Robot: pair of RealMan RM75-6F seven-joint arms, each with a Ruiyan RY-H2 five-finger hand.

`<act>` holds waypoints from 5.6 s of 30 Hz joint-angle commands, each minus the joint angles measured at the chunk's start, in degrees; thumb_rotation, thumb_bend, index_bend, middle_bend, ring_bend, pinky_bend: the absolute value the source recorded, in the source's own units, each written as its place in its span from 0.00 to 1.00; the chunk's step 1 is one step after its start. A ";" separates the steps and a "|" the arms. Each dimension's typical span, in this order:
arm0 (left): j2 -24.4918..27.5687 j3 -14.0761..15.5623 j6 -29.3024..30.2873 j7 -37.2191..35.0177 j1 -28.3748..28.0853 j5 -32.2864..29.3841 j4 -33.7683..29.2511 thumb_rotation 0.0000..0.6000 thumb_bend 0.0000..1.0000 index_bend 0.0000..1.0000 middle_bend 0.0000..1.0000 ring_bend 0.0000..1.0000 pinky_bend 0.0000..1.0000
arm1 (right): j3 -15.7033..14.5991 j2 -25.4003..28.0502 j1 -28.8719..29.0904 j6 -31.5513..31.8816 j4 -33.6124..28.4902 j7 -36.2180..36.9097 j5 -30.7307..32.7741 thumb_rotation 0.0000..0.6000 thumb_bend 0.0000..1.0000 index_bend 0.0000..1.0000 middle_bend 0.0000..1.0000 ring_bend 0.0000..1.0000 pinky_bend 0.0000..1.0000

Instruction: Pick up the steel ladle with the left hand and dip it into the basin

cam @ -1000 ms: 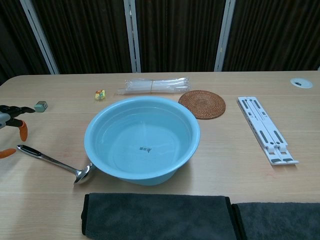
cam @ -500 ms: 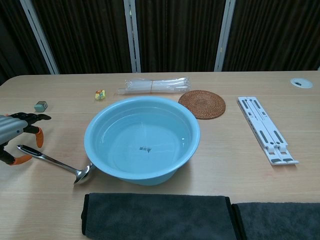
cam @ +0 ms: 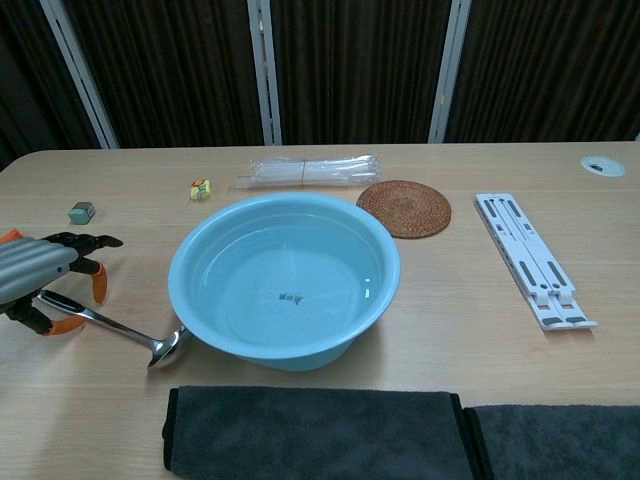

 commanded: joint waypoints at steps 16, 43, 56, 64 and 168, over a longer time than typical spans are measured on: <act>-0.61 1.07 0.05 -0.10 -0.34 0.13 -0.44 1.00 0.36 0.48 0.00 0.00 0.00 | 0.09 0.67 -0.49 0.91 -0.27 0.98 -0.08 1.00 0.00 0.00 0.00 0.00 0.00; 7.80 2.71 6.14 0.44 2.15 1.40 -11.64 1.00 0.40 0.61 0.00 0.00 0.00 | -0.41 0.36 -0.44 1.09 -0.59 0.13 -0.82 1.00 0.00 0.00 0.00 0.00 0.00; 14.03 4.70 9.35 0.66 4.67 2.64 -20.05 1.00 0.40 0.61 0.00 0.00 0.00 | -0.78 0.47 -0.71 1.75 -1.06 0.26 -1.74 1.00 0.00 0.00 0.00 0.00 0.00; 16.42 5.31 10.96 0.28 5.29 3.80 -23.19 1.00 0.40 0.61 0.00 0.00 0.00 | -1.04 0.46 -0.73 1.79 -1.13 0.35 -2.24 1.00 0.00 0.00 0.00 0.00 0.00; -2.68 -6.39 4.50 7.28 -9.68 -3.95 -18.95 1.00 0.40 0.62 0.00 0.00 0.00 | -0.38 4.51 -1.19 -0.46 0.00 9.94 -0.76 1.00 0.00 0.00 0.00 0.00 0.00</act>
